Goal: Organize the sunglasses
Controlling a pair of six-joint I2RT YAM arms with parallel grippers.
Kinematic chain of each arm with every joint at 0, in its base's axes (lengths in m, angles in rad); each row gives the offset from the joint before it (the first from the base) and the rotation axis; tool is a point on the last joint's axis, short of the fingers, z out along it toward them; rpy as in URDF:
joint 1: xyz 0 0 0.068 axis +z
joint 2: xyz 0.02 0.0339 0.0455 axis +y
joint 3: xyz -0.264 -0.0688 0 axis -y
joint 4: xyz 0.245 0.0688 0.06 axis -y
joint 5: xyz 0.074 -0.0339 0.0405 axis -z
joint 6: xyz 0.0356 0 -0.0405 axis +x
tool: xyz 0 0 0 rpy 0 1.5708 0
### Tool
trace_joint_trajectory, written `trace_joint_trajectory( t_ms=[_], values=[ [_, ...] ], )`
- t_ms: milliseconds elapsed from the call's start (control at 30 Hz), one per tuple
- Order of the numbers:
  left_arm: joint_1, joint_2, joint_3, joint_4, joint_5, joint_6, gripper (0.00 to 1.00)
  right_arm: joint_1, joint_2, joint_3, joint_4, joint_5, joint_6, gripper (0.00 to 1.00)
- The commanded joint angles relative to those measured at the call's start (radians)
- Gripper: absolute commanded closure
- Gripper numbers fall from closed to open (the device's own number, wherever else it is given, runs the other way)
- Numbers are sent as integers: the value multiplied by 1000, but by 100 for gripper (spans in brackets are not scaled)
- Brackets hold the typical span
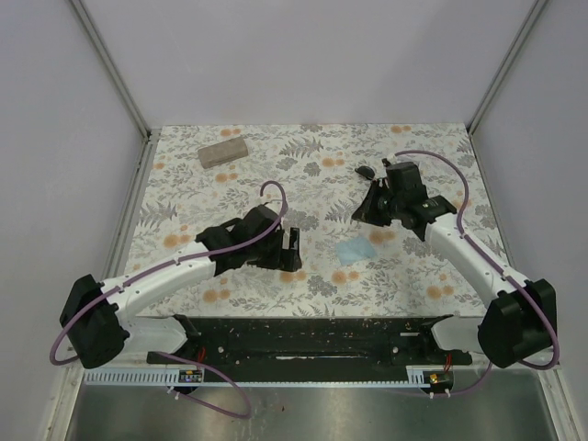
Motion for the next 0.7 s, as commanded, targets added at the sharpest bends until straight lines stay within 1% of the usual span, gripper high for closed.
trace_joint_trajectory(
  t_ms=[0,33,133,233,333,433,500,667],
  values=[
    [-12,14,98,62,-30,-15,13,-2,20,134,-57,-69,-4,80],
    [-14,17,107,62,-27,-15,13,-2,23,142,-68,-34,-20,69],
    [-15,15,115,62,-26,-16,13,-2,32,107,-84,66,-55,64],
    [-20,18,96,82,-26,-24,13,-2,74,65,-88,123,-83,65],
    [-40,69,96,121,-9,-41,14,-2,120,35,-85,157,-98,66],
    [-84,164,148,131,-42,-44,16,-2,144,6,-70,177,-106,64],
    [-103,239,196,130,-56,-39,19,0,158,-11,-61,217,-109,64],
    [-109,391,297,130,-88,-45,27,0,207,-33,-45,227,-110,62]
  ],
)
